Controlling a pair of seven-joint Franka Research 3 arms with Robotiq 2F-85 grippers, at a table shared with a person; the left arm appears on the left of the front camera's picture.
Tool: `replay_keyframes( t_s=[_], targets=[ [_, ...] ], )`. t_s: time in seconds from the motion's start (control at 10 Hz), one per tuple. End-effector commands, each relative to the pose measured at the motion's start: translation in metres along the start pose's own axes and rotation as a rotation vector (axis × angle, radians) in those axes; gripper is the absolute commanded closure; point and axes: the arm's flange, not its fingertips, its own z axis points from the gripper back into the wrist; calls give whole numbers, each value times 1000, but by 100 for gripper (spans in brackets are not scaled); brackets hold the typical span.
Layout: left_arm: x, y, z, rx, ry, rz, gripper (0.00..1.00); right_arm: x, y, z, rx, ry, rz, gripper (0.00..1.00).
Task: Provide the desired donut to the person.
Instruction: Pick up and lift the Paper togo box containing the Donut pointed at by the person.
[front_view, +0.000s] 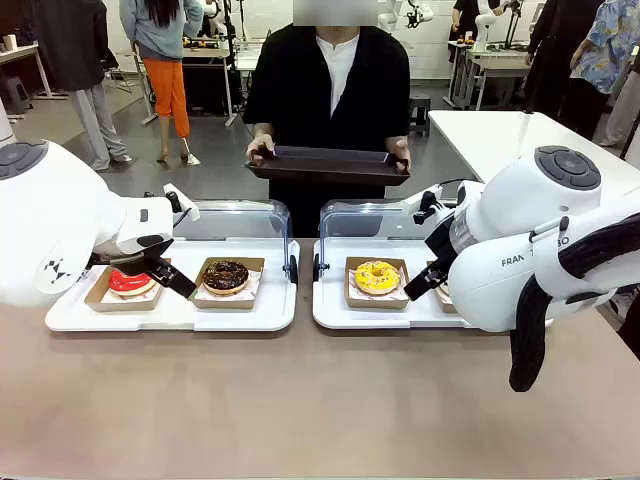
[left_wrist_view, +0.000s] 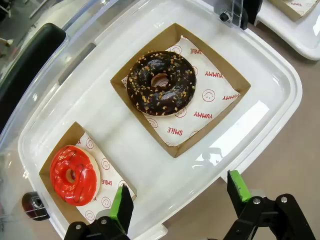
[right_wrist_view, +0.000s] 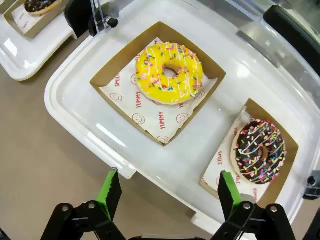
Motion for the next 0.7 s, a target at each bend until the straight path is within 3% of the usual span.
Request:
replay_keyframes(
  t_s=[0.0,0.6],
  targets=[
    [0,0,0,0,0,0,0,0,0,0,0,0,0,0],
    [0,0,0,0,0,0,0,0,0,0,0,0,0,0]
  ],
)
